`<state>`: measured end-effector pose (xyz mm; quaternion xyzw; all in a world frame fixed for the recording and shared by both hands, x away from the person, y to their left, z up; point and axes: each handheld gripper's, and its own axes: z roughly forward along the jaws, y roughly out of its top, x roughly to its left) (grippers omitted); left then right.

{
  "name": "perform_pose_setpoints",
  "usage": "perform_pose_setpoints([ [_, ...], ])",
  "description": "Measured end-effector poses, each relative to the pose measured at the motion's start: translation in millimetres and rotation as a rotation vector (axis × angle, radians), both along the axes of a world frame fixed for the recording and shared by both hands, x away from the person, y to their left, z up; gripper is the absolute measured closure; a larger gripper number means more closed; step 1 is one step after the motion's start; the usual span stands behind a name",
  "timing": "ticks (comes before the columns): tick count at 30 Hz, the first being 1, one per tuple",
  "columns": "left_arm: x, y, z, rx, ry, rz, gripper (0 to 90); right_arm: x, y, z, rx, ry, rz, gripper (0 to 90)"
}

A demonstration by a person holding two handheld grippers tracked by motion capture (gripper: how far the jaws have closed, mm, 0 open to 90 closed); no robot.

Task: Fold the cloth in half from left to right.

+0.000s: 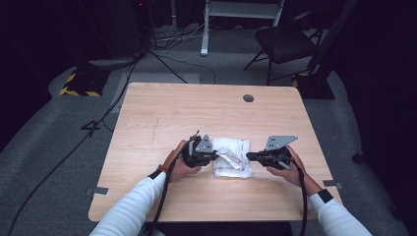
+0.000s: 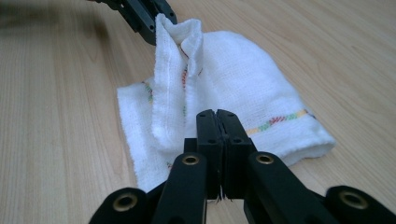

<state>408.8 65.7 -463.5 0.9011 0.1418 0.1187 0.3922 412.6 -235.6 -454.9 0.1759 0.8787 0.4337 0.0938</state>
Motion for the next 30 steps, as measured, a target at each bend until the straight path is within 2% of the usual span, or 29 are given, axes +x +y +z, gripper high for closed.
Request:
perform_pose_setpoints([
  [9, -11.1, -2.5, -4.2, 0.036, -0.001, -0.038, 82.7, -8.0, 1.4, -7.6, -0.028, 0.014, 0.018, 88.5],
  [14, -18.9, -4.3, -5.1, 0.061, -0.023, -0.061, 82.5, -14.6, -2.2, -7.6, -0.026, 0.016, 0.024, 87.0],
  [16, -19.9, -5.6, -6.2, 0.071, -0.031, -0.068, 82.0, -17.0, -2.4, -8.4, -0.034, 0.006, 0.018, 77.0],
  [20, -20.3, -8.4, -9.5, 0.089, -0.022, -0.076, 80.1, -18.4, 1.7, -11.5, -0.067, -0.01, 0.001, 61.9],
  [24, -20.9, -9.1, -11.4, 0.087, -0.003, -0.071, 77.4, -18.9, 8.4, -16.1, -0.09, -0.019, 0.022, 47.9],
  [30, -21.5, -9.7, -12.5, 0.076, 0.011, -0.07, 76.6, -15.9, 19.4, -26.9, -0.144, -0.031, 0.026, 42.0],
])
